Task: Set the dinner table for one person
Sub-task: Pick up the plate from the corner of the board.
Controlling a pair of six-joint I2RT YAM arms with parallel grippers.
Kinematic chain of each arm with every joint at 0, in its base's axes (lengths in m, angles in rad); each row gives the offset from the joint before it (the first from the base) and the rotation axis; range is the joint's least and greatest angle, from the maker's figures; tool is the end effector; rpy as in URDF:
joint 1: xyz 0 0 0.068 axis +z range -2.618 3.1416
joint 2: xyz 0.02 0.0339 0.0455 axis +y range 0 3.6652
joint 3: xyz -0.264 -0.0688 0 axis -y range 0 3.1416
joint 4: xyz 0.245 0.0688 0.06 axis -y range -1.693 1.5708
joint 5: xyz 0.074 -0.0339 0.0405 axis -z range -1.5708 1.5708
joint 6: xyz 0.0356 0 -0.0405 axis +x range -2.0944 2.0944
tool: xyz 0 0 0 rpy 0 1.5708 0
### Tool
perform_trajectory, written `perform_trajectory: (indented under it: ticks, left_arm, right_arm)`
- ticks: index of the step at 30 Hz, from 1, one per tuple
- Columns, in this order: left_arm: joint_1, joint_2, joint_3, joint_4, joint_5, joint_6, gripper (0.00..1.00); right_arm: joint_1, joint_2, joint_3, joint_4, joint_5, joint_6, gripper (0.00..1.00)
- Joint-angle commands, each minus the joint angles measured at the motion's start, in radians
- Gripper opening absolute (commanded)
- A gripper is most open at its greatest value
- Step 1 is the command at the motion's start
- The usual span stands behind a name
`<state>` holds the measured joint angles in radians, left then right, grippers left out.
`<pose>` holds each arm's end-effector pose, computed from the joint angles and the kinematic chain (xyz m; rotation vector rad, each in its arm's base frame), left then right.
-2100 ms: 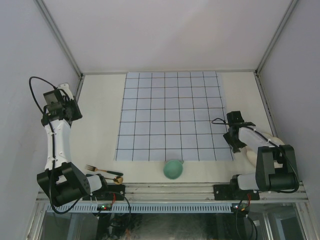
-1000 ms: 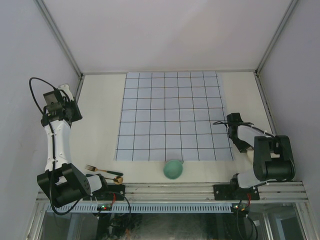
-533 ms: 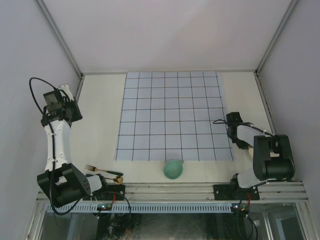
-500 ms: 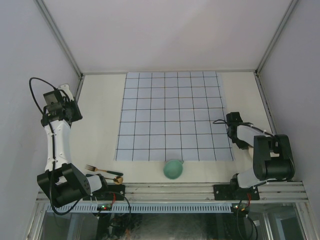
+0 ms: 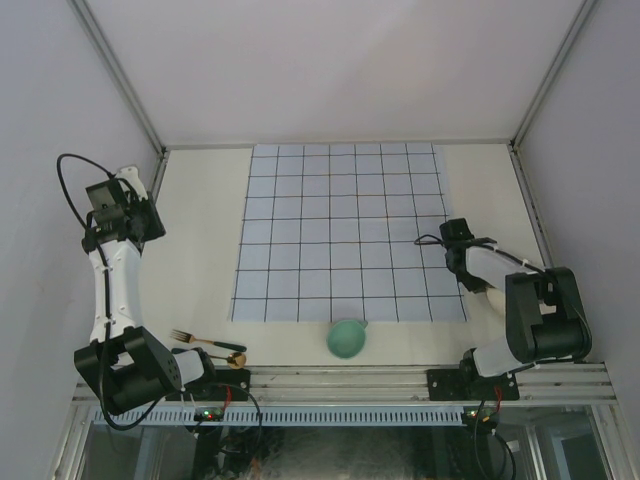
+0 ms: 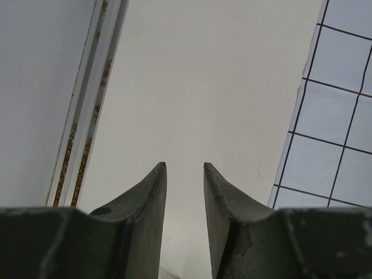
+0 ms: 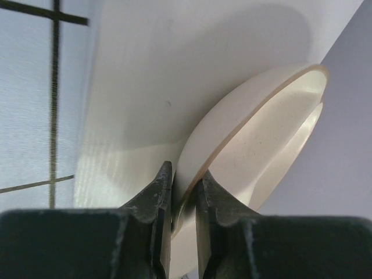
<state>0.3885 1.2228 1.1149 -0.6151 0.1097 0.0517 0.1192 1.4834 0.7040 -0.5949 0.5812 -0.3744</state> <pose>0.2440 0.0956 0.3226 -0.3279 2.2671 0.1029 0.2343 0.0084 0.1452 -0.6237 2.8246 -0.8940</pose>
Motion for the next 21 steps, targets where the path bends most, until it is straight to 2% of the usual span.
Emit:
perform_trajectory:
  ticks: [1, 12, 21]
  left_arm:
    - [0.004, -0.018, 0.030, 0.045, 0.028, -0.011, 0.37]
    - [0.010, -0.056, -0.019, 0.063, 0.027, 0.007, 0.36]
    - [0.010, -0.049, -0.021, 0.070, 0.034, -0.004, 0.36]
  right_arm:
    - [0.056, -0.018, 0.046, 0.020, 0.022, 0.006, 0.00]
    - [0.127, 0.017, 0.046, 0.226, 0.244, -0.094, 0.00]
    - [0.170, 0.067, 0.045, 0.340, 0.344, -0.154, 0.00]
